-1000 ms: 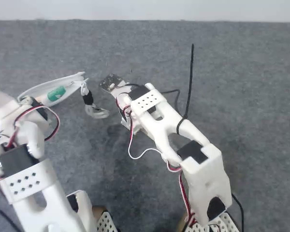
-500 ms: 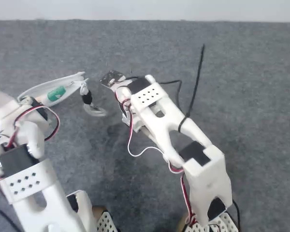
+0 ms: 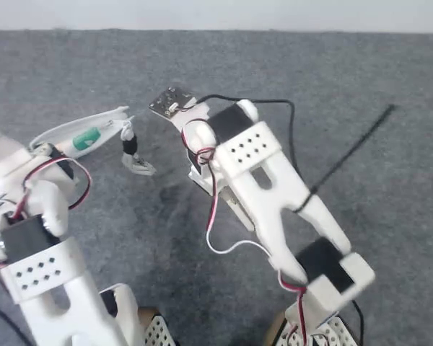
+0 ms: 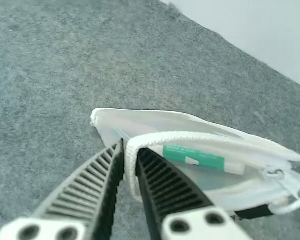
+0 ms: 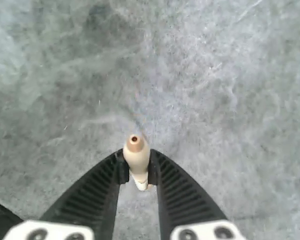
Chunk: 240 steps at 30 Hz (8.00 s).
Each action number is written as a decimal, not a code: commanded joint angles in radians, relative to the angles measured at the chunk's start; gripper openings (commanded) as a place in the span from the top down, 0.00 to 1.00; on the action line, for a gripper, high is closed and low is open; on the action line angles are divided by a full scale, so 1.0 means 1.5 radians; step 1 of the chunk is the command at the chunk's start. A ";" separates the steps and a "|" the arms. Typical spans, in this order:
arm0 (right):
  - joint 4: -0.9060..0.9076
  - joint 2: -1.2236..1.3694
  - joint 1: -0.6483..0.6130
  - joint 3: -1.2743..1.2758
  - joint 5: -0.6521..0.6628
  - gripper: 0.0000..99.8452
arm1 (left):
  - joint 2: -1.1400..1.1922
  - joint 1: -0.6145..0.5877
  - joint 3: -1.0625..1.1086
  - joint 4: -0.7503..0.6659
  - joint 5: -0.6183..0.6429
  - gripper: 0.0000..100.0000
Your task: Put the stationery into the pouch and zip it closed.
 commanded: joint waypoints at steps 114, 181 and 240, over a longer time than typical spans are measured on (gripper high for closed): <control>-0.709 -0.710 -0.074 0.630 -0.243 0.90 | -0.027 0.216 -0.075 0.038 -0.045 0.99; -0.744 -0.423 -0.109 0.618 -0.197 0.77 | -0.028 0.162 -0.062 0.030 -0.043 0.99; -1.085 -0.500 -0.107 0.818 -0.127 0.93 | -0.028 0.162 -0.051 0.028 -0.045 0.99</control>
